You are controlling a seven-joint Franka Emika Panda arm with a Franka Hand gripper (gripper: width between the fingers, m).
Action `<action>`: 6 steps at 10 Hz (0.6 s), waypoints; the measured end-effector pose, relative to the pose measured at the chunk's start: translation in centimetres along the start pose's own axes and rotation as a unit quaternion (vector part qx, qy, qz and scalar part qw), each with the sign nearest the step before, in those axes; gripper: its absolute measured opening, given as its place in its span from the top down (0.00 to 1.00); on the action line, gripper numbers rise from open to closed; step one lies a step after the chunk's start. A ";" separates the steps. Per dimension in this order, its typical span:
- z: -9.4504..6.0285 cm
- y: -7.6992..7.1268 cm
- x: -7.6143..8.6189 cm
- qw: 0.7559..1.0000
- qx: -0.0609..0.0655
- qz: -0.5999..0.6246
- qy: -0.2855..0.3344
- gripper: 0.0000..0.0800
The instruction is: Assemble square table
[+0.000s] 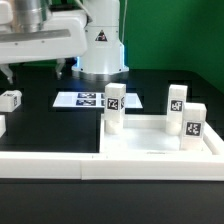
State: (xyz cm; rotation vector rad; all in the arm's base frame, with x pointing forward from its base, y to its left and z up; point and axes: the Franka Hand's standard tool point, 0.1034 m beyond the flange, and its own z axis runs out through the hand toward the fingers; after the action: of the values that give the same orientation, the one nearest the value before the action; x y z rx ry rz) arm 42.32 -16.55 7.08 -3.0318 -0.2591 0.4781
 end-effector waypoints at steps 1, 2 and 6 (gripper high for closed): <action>0.5 1.4 -0.3 1.000 0.006 0.011 -0.029 0.19; 0.8 1.8 -0.3 0.998 0.019 0.015 -0.060 0.19; 1.7 1.7 -0.3 0.987 0.030 0.015 -0.159 0.19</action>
Offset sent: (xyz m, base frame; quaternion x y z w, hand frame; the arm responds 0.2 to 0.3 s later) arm 0.0000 0.0000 0.0000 0.0000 -0.1938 0.0000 0.9810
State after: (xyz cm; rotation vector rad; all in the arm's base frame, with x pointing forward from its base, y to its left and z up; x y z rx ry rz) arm 41.75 -18.18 5.42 -2.8931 -0.2078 0.9540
